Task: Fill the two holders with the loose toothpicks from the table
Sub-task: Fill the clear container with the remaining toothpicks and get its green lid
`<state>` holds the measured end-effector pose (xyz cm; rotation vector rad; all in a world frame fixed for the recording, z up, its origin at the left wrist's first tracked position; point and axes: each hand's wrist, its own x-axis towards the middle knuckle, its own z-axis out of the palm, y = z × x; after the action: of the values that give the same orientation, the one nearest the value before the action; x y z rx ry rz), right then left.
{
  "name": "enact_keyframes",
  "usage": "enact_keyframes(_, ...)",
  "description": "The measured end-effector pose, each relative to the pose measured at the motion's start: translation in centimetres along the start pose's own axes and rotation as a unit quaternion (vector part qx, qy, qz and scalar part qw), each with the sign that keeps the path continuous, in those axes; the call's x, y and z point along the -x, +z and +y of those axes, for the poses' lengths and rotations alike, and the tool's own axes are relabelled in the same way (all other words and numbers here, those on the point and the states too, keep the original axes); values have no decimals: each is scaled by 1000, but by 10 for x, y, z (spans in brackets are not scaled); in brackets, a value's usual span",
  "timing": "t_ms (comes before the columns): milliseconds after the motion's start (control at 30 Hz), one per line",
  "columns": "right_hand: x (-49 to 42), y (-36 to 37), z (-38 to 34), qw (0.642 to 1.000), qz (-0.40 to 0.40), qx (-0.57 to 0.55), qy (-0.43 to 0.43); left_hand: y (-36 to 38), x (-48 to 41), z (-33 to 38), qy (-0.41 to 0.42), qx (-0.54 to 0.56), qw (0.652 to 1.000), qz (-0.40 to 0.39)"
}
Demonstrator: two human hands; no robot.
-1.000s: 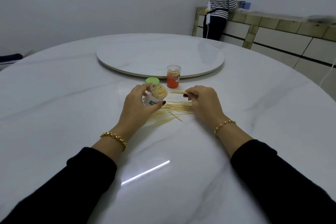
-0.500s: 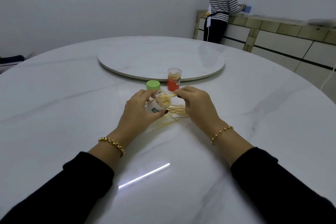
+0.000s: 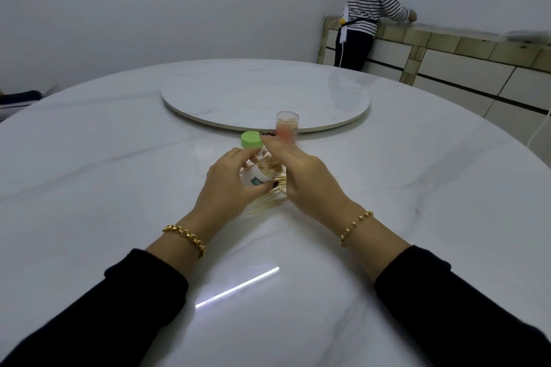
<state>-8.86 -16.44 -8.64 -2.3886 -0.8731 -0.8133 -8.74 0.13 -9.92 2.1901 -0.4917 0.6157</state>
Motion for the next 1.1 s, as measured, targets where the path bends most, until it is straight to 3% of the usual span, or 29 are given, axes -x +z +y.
enact_keyframes(100, 1, -7, -4, 992, 40, -101, 59, -1, 0, -1, -5, 3, 1000, -5)
enact_keyframes(233, 3, -13, -9, 952, 102, -216, 192, -3, -1, 0, -17, 10, 1000, -4)
enact_keyframes(367, 5, -4, -15, 890, 72, -333, 302, -4, -1, 1, -18, 24, 1000, 4)
enact_keyframes(500, 6, 4, -22, 863, 52, -387, 320, -4, -1, 1, -16, 19, 1000, 0)
enact_keyframes(667, 10, 3, -32, 924, 31, -312, 219, -3, 1, 3, 8, 21, 999, -23)
enact_keyframes(833, 9, 9, -30, 985, -22, -102, 139, -3, 3, 12, 27, 50, 998, -27)
enact_keyframes(933, 8, 12, -26, 988, -38, -44, 141, -2, 4, 10, 10, 67, 997, -24)
enact_keyframes(1100, 8, 7, -19, 975, -8, -119, 185, -4, 2, 5, -20, 66, 998, -11)
